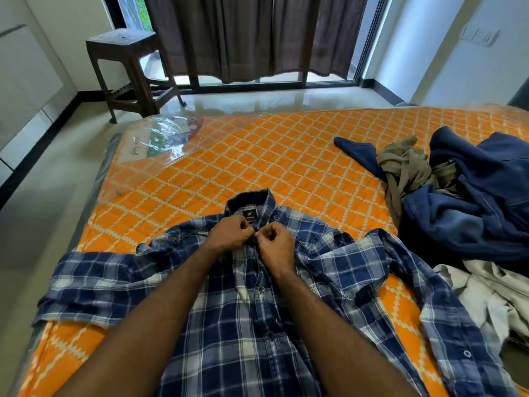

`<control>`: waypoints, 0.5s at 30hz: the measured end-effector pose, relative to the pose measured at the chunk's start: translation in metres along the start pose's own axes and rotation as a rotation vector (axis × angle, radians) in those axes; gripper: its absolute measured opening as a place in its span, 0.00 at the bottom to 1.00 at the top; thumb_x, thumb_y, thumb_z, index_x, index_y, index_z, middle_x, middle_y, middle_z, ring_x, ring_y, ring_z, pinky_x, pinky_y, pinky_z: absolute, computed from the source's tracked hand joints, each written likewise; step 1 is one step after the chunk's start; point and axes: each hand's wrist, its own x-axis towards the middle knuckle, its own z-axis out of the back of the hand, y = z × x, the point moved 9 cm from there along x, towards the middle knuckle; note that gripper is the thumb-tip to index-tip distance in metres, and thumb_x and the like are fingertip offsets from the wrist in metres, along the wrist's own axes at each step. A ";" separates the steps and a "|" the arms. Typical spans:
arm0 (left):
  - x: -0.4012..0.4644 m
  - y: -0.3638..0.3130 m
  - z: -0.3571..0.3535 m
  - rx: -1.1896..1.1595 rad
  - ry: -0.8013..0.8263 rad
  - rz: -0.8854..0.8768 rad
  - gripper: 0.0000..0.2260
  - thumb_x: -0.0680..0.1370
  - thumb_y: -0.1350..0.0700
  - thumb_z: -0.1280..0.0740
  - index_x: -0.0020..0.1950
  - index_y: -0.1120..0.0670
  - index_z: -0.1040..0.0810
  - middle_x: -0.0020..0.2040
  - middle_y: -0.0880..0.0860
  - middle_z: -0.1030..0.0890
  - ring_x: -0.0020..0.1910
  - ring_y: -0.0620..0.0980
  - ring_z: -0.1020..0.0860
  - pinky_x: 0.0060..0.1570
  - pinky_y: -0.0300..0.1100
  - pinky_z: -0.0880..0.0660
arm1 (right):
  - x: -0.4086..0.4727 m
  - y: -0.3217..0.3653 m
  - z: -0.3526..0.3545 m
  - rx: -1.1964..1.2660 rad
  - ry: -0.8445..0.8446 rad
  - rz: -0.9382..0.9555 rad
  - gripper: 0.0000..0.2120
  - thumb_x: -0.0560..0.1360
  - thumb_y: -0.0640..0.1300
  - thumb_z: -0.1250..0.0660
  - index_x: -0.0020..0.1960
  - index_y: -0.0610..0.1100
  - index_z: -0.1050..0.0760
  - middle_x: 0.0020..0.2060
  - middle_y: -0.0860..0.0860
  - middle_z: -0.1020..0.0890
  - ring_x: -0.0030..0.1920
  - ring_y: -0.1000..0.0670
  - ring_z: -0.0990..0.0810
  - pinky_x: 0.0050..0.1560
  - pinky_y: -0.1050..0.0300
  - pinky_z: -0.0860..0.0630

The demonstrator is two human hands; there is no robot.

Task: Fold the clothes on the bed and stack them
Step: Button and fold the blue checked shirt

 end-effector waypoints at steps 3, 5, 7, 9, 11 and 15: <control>0.000 0.008 -0.005 0.012 -0.020 0.044 0.10 0.79 0.47 0.37 0.40 0.49 0.25 0.39 0.49 0.21 0.40 0.50 0.23 0.50 0.53 0.26 | -0.001 0.002 -0.001 -0.033 -0.006 0.031 0.04 0.74 0.40 0.29 0.42 0.47 0.23 0.37 0.53 0.19 0.39 0.54 0.21 0.41 0.56 0.22; 0.003 0.008 -0.007 -0.091 0.062 0.053 0.13 0.81 0.51 0.38 0.37 0.50 0.27 0.36 0.50 0.25 0.36 0.48 0.27 0.46 0.49 0.29 | -0.001 0.007 -0.001 -0.068 0.007 0.078 0.05 0.74 0.42 0.29 0.42 0.48 0.23 0.38 0.54 0.19 0.40 0.55 0.21 0.40 0.57 0.23; 0.002 0.002 -0.006 -0.213 0.134 0.040 0.15 0.83 0.56 0.38 0.35 0.53 0.27 0.34 0.51 0.27 0.32 0.47 0.31 0.38 0.45 0.33 | -0.001 0.010 -0.002 -0.109 0.000 0.133 0.05 0.75 0.43 0.29 0.42 0.49 0.24 0.38 0.54 0.20 0.40 0.55 0.22 0.39 0.57 0.23; -0.001 0.000 -0.002 -0.270 0.127 0.025 0.14 0.83 0.57 0.38 0.38 0.55 0.22 0.35 0.52 0.25 0.33 0.47 0.29 0.37 0.42 0.32 | -0.003 0.010 -0.001 -0.149 -0.027 0.154 0.05 0.75 0.44 0.30 0.42 0.50 0.25 0.38 0.55 0.21 0.39 0.55 0.22 0.38 0.54 0.22; -0.004 0.002 -0.001 -0.281 0.071 0.017 0.10 0.82 0.57 0.37 0.44 0.56 0.18 0.38 0.51 0.21 0.36 0.47 0.25 0.38 0.40 0.30 | -0.003 0.008 -0.001 -0.165 -0.040 0.136 0.05 0.75 0.46 0.30 0.42 0.51 0.26 0.38 0.55 0.21 0.39 0.55 0.22 0.38 0.53 0.22; -0.008 0.005 0.004 -0.233 -0.049 -0.037 0.07 0.80 0.52 0.33 0.47 0.52 0.17 0.42 0.48 0.17 0.42 0.44 0.20 0.42 0.40 0.27 | -0.002 0.002 -0.002 -0.135 -0.011 0.069 0.04 0.75 0.48 0.30 0.43 0.51 0.25 0.37 0.55 0.20 0.38 0.55 0.21 0.39 0.53 0.22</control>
